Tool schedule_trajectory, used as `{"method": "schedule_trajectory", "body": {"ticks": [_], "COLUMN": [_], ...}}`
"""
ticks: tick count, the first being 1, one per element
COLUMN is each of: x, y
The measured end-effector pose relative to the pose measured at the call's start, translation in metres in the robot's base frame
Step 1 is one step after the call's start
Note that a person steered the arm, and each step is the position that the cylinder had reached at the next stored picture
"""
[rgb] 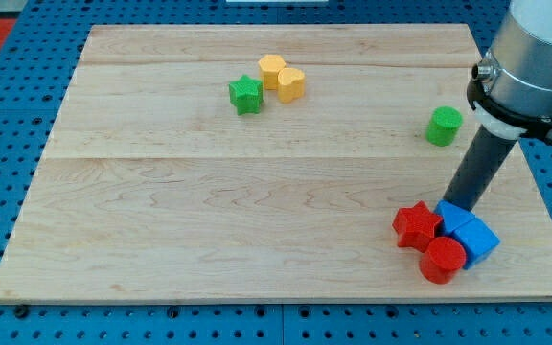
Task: Point your arm at the yellow hexagon
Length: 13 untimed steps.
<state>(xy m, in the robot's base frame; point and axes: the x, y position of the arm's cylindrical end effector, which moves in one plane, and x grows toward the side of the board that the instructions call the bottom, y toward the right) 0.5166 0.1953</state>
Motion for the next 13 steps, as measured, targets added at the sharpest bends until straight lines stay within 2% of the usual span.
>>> {"method": "schedule_trajectory", "body": {"ticks": [1,2,4,5,7,9,10,12,13], "x": [0.0,-0.022,-0.064,-0.067,-0.126,-0.228,-0.231,-0.299,-0.301], "y": [0.0,-0.003,-0.06,-0.06,-0.06,-0.065,-0.066,-0.208,-0.213]}}
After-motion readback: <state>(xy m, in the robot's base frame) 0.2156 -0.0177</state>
